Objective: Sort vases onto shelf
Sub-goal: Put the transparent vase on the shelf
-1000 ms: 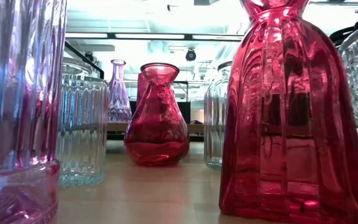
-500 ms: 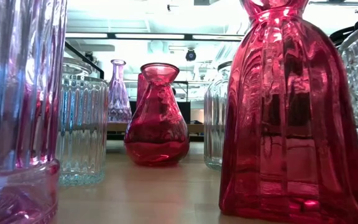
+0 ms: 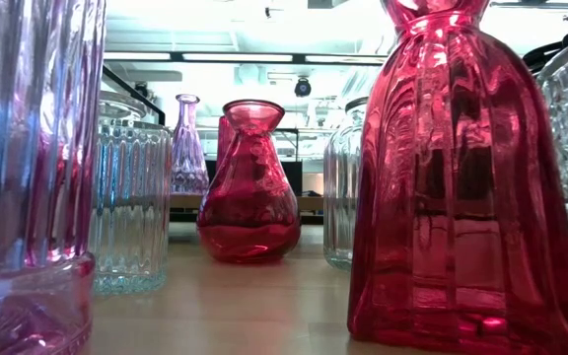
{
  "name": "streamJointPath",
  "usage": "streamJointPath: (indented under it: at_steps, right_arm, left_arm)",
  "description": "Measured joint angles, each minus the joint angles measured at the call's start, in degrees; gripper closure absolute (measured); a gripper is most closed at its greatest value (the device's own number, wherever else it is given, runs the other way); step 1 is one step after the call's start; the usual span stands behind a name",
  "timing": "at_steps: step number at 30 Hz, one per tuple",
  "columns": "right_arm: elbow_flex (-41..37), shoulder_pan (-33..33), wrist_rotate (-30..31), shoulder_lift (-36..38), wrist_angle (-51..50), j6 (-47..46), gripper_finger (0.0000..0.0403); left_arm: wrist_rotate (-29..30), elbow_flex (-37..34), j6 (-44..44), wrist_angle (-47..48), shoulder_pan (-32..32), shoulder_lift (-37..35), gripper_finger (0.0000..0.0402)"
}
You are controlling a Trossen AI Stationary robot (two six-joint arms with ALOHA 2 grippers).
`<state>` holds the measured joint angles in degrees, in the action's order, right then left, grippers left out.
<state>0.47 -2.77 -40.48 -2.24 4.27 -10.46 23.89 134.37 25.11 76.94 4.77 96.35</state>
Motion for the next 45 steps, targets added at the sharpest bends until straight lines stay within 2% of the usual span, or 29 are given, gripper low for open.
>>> streamJointPath:
  at_steps: [6, 10, 12, 14, 17, 19, 23, 27, 30, 35, 38, 43, 45]
  right_arm:
    - [0.0, 0.0, 0.1, 0.0, 0.2, 1.4, 0.0355]
    - [0.0, 0.0, 1.6, 0.0, 4.8, -1.1, 0.0355]
    - [0.0, 0.1, 7.5, 0.0, 9.3, -4.1, 0.0355]
    - [0.0, 0.1, 17.8, 0.0, 12.9, -7.7, 0.0355]
    - [0.0, 0.2, 32.2, 0.0, 19.0, -12.7, 0.0355]
    - [0.8, 0.2, 35.7, -0.1, 21.2, -12.8, 0.0355]
    - [6.9, 0.1, 35.7, -1.7, 21.4, -11.0, 0.0355]
    - [17.0, 0.1, 35.8, -8.0, 17.2, -6.1, 0.0355]
    - [27.4, 0.1, 35.8, -16.0, 11.5, -2.4, 0.0355]
    - [45.1, 0.1, 35.0, -34.2, 4.7, 0.0, 0.0355]
    - [55.7, 0.1, 30.0, -45.1, 3.9, 0.0, 0.0355]
    - [72.2, -0.5, 15.3, -60.7, -0.2, -1.7, 0.0355]
    - [77.7, -1.0, 9.3, -65.5, -0.3, -1.0, 0.0355]
  left_arm:
    - [0.6, 0.0, 0.2, 0.4, 0.4, -4.3, 0.0304]
    - [0.6, 0.0, 1.9, 5.9, 1.6, -6.2, 0.0304]
    - [0.7, 0.0, 3.4, 10.7, 2.2, -6.4, 0.0304]
    - [1.2, -0.2, 4.6, 13.6, 2.8, -6.4, 0.0304]
    - [1.9, -2.6, 1.1, 12.4, 3.7, -7.6, 0.0304]
    - [2.0, -4.4, 0.2, 12.4, 4.0, -8.6, 0.0304]
    - [1.7, -11.4, 0.3, 12.1, 3.9, -12.8, 0.0304]
    - [1.8, -20.0, 2.7, 11.7, 3.9, -18.9, 0.0304]
    - [1.8, -27.3, 4.8, 8.1, 3.9, -23.4, 0.0304]
    - [0.6, -39.8, 6.3, 0.1, 4.0, -30.8, 0.0304]
    - [-0.7, -47.9, 7.9, -3.6, 4.0, -34.7, 0.0304]
    - [-5.4, -61.2, 11.8, -12.7, 5.1, -40.8, 0.0304]
    - [-5.7, -65.9, 13.3, -16.6, 6.3, -42.5, 0.0304]
